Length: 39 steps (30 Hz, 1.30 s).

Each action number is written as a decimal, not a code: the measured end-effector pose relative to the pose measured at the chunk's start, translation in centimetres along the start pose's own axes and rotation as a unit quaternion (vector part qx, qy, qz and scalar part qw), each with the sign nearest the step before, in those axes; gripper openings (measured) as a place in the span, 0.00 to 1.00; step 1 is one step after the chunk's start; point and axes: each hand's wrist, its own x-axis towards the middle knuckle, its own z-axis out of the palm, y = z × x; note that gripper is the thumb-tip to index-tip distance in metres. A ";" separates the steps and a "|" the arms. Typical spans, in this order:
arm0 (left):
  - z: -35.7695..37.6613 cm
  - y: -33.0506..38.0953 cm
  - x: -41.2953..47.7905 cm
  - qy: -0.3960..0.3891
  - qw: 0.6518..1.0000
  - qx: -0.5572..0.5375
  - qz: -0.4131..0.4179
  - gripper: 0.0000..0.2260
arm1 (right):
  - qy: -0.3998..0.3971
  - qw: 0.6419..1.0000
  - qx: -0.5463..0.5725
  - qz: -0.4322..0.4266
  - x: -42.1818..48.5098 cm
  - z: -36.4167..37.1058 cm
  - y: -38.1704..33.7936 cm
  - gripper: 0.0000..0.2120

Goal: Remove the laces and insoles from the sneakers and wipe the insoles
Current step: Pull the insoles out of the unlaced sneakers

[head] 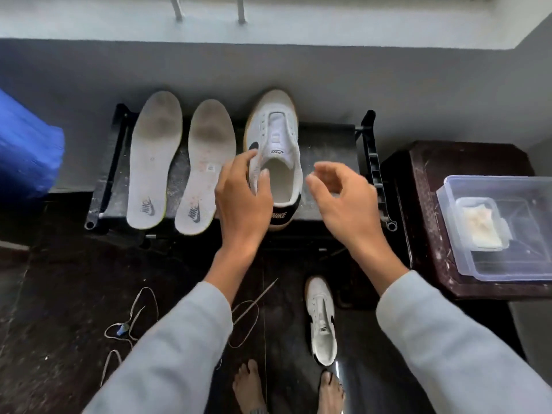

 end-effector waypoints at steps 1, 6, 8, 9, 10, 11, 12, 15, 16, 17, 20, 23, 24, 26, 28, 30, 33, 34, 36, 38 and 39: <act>0.2 -0.3 0.8 -0.006 1.000 0.022 0.003 0.15 | -0.003 1.000 -0.012 0.003 0.9 0.5 -0.3 0.15; 0.7 -0.8 3.3 -0.058 0.997 0.056 -0.002 0.19 | -0.033 0.996 -0.078 0.031 3.5 2.4 -0.9 0.21; 0.7 -1.0 3.7 -0.065 0.996 0.062 -0.003 0.19 | -0.040 0.993 -0.100 0.042 3.9 3.1 -0.9 0.18; 0.8 -1.0 3.8 -0.062 0.996 0.064 -0.004 0.20 | -0.037 0.993 -0.105 0.047 4.0 3.4 -0.8 0.16; 0.8 -1.1 3.9 -0.057 0.996 0.066 -0.004 0.19 | -0.034 0.992 -0.109 0.052 4.2 3.7 -0.8 0.15; 0.8 -1.2 4.0 -0.052 0.996 0.069 -0.001 0.18 | -0.031 0.991 -0.116 0.060 4.4 3.9 -0.7 0.15; 0.8 -1.2 4.1 -0.050 0.996 0.075 0.006 0.15 | -0.029 0.989 -0.127 0.070 4.8 4.1 -0.8 0.14; 0.8 -1.3 4.6 -0.050 0.992 0.105 0.041 0.07 | -0.026 0.981 -0.169 0.093 5.5 4.4 -1.0 0.12; 0.8 -1.3 4.6 -0.047 0.992 0.108 0.045 0.07 | -0.023 0.979 -0.176 0.096 5.6 4.4 -1.1 0.13; 0.9 -1.4 4.6 -0.044 0.992 0.106 0.042 0.07 | -0.021 0.979 -0.179 0.099 5.7 4.4 -1.1 0.15; 1.1 -1.5 4.0 -0.035 0.996 0.081 0.007 0.08 | -0.020 0.978 -0.179 0.104 5.5 4.3 -0.6 0.15; 0.9 -1.2 3.0 -0.025 0.998 0.051 -0.029 0.08 | -0.016 0.982 -0.167 0.087 4.6 3.7 -0.2 0.13; 0.7 -1.0 2.4 -0.021 0.998 0.047 -0.033 0.06 | -0.019 0.983 -0.165 0.078 4.1 3.3 -0.1 0.13; 0.1 -0.4 1.2 -0.013 0.999 0.031 -0.039 0.05 | -0.021 0.986 -0.153 0.056 2.9 2.5 0.0 0.13; -0.6 0.3 -0.5 -0.008 0.999 -0.003 -0.051 0.05 | -0.018 0.990 -0.133 0.032 1.2 1.4 0.2 0.14; -1.4 0.9 -2.5 -0.004 0.997 -0.036 -0.062 0.08 | -0.014 0.994 -0.105 0.010 -1.1 0.2 0.2 0.12; -2.9 1.5 -6.2 0.002 0.994 -0.065 -0.089 0.13 | -0.011 0.998 -0.063 -0.007 -5.4 -1.9 -0.1 0.08; -3.5 1.7 -7.8 0.004 0.993 -0.071 -0.098 0.13 | -0.014 0.999 -0.045 -0.006 -7.0 -2.5 -0.1 0.07; -4.8 1.9 -11.1 0.005 0.990 -0.079 -0.117 0.13 | -0.027 0.999 -0.004 0.019 -10.3 -3.4 0.5 0.07; -5.7 1.7 -14.6 -0.002 0.985 -0.087 -0.147 0.13 | -0.045 0.997 0.032 0.057 -13.5 -4.0 1.6 0.06; -6.0 1.5 -16.3 -0.007 0.983 -0.088 -0.163 0.13 | -0.051 0.995 0.051 0.072 -15.0 -4.2 2.2 0.04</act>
